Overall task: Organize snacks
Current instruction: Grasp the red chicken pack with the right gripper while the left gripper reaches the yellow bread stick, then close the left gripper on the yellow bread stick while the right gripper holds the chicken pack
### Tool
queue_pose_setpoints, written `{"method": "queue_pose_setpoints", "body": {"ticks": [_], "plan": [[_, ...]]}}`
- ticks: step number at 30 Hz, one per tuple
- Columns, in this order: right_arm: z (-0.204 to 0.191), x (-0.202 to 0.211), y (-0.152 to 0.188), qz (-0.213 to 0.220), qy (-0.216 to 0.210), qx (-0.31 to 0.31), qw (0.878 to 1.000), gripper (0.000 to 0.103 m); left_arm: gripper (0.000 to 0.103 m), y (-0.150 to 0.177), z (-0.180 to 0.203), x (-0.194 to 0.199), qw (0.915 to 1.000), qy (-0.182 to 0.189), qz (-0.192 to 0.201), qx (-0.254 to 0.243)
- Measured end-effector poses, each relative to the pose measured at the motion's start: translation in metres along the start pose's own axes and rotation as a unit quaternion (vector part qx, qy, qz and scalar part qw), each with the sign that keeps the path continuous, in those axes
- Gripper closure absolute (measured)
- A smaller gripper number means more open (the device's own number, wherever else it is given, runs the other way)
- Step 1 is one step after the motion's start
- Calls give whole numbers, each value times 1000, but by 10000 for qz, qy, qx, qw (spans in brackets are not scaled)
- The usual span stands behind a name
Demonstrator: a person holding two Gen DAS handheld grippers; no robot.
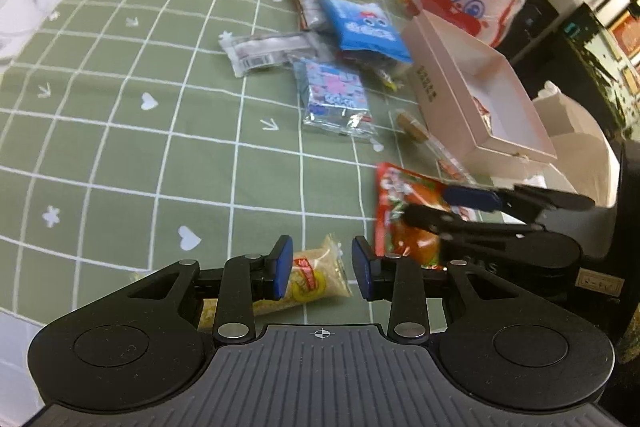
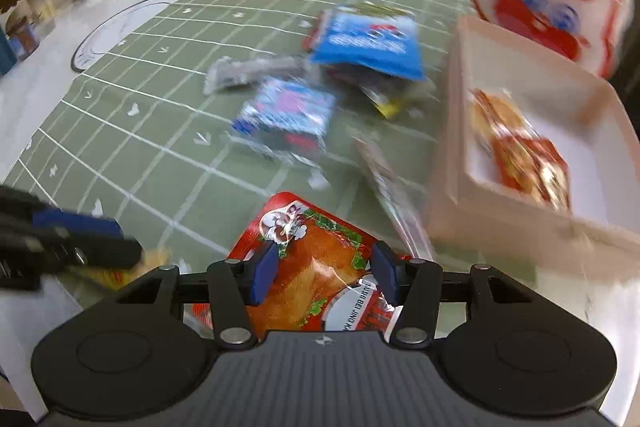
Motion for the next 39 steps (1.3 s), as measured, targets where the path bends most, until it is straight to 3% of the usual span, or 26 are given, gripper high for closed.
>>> {"method": "queue_pose_setpoints", "body": {"ticks": [6, 11, 19, 22, 28, 33, 39], "plan": [[27, 14, 31, 244, 225, 46, 9994, 51, 66, 4, -18, 29, 9987, -376, 258, 214], [45, 19, 42, 417, 243, -68, 9988, 49, 66, 19, -28, 28, 9977, -619, 29, 288], [52, 21, 50, 457, 381, -166, 9981, 44, 66, 52, 10, -7, 9987, -210, -464, -42], [56, 23, 54, 482, 474, -178, 9976, 43, 66, 48, 25, -5, 9991, -7, -347, -260], [66, 24, 60, 530, 586, -396, 9961, 39, 66, 27, 8, 10, 9949, -696, 49, -726], [69, 24, 66, 599, 773, -466, 9941, 32, 67, 23, -7, 14, 9937, -744, 90, -835], [66, 23, 68, 602, 946, -373, 9930, 27, 66, 18, -2, 6, 9880, -736, -61, -1356]]}}
Point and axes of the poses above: each gripper's, at about its wrist camera, not at the fingertips, and x roughly against the way its jaws point, z to its right, y to its underside, the point moved 10 cm from there along -x, roughly the way its jaws point, and after that the axes turned 8 degrees about y, right-handed, at the moved point
